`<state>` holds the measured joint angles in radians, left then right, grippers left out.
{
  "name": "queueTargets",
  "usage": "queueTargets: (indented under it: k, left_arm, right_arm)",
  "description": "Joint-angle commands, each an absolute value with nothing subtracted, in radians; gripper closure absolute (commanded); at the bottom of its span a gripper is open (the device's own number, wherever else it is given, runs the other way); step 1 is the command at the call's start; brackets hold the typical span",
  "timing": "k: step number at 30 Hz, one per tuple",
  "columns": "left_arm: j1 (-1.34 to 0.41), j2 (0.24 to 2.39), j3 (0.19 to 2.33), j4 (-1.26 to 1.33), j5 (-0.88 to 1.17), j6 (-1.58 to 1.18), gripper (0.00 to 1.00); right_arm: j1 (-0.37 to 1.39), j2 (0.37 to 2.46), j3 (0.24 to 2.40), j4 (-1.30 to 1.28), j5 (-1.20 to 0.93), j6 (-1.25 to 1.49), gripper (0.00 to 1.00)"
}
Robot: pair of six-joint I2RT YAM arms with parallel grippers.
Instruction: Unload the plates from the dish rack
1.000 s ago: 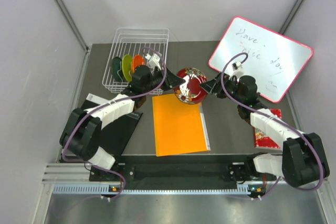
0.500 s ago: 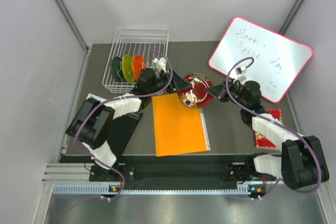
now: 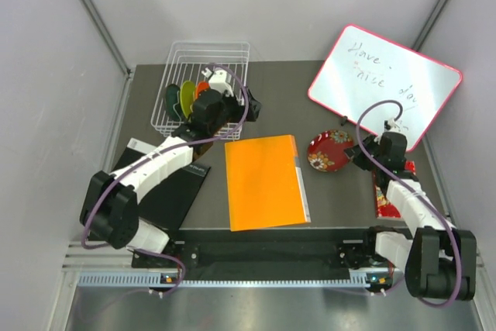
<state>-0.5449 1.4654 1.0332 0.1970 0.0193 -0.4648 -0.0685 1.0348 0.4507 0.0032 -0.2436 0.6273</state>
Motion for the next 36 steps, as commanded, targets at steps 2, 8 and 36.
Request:
queueTargets:
  k: [2, 8, 36]
  left_arm:
    - [-0.538, 1.425, 1.071, 0.097, -0.297, -0.278, 0.01]
    - [-0.519, 1.459, 1.065, 0.078, -0.371, -0.256, 0.01]
    - [-0.322, 1.64, 1.092, 0.186, -0.478, -0.272, 0.02]
  right_arm:
    - [-0.084, 1.1, 0.44, 0.107, -0.233, 0.614, 1.0]
    - [-0.086, 1.201, 0.428, 0.141, -0.236, 0.612, 1.0]
    - [-0.086, 1.063, 0.609, -0.239, -0.02, 0.492, 0.46]
